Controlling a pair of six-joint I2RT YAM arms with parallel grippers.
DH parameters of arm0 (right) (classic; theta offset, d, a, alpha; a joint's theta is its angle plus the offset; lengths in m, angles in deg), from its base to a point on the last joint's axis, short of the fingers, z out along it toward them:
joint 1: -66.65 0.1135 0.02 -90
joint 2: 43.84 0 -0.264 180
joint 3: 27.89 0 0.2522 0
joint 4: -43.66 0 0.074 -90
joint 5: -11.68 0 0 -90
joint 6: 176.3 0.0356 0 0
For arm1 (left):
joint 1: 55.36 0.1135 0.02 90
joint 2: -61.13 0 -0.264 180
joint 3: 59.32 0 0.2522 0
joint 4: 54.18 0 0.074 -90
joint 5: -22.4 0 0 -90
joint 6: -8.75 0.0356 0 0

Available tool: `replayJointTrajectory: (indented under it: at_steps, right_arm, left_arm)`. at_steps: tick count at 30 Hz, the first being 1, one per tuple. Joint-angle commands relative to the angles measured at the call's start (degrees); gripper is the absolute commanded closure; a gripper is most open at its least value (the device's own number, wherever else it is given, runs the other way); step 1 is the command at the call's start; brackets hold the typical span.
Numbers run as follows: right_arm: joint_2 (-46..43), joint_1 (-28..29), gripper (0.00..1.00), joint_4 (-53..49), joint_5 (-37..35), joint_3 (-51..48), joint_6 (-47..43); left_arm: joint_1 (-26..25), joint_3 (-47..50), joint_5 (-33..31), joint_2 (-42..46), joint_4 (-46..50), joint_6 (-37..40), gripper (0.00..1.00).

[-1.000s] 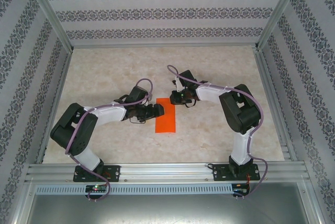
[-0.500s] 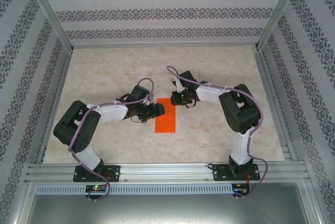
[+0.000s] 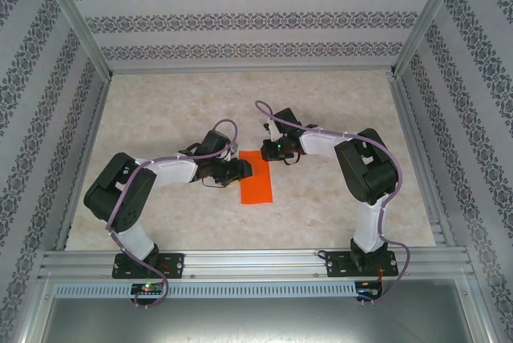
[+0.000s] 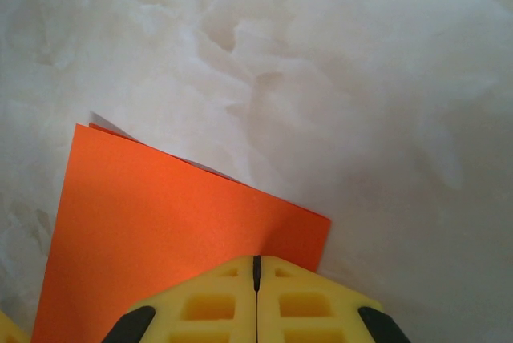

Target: Fold a paper plane with a square sheet of paper (fold left side to right side)

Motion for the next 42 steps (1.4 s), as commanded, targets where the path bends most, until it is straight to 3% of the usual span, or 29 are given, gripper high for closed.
replayJointTrajectory:
  at_steps: [1,7,16,19,26,33,39,42]
  right_arm:
    - [2.40,0.79,0.93,-1.77,-1.08,0.49,-1.39]
    - [2.15,0.81,0.91,-1.35,-0.95,0.57,-1.42]
    - [-3.08,0.58,0.73,2.70,0.55,-0.99,-2.48]
    - [-8.01,0.15,0.65,4.67,-1.33,-4.43,-3.67]
    - [-26.51,0.84,0.47,12.19,-3.20,-20.53,-7.55]
    - [-40.04,12.71,0.32,12.20,-9.96,-32.22,-12.88]
    - [-42.81,25.31,0.22,11.51,-19.31,-36.14,-16.13]
    - [-40.70,28.23,0.18,11.14,-22.19,-35.78,-17.81]
  left_arm:
    - [-0.40,0.57,-0.61,2.67,0.70,-0.45,0.50]
    - [-0.49,2.10,-0.43,4.55,-0.33,-1.92,0.64]
    - [-0.63,1.30,0.71,3.53,-0.49,-3.15,0.90]
    - [-0.57,1.13,0.71,3.62,-0.57,-3.92,0.96]
    - [-0.66,0.12,1.60,3.81,-0.23,-6.56,1.00]
    - [-0.74,-1.63,2.41,3.36,1.73,-7.06,1.00]
    - [-0.74,-2.51,2.55,3.10,3.11,-6.38,1.00]
    - [-0.74,-2.72,2.51,2.97,3.42,-6.27,1.00]
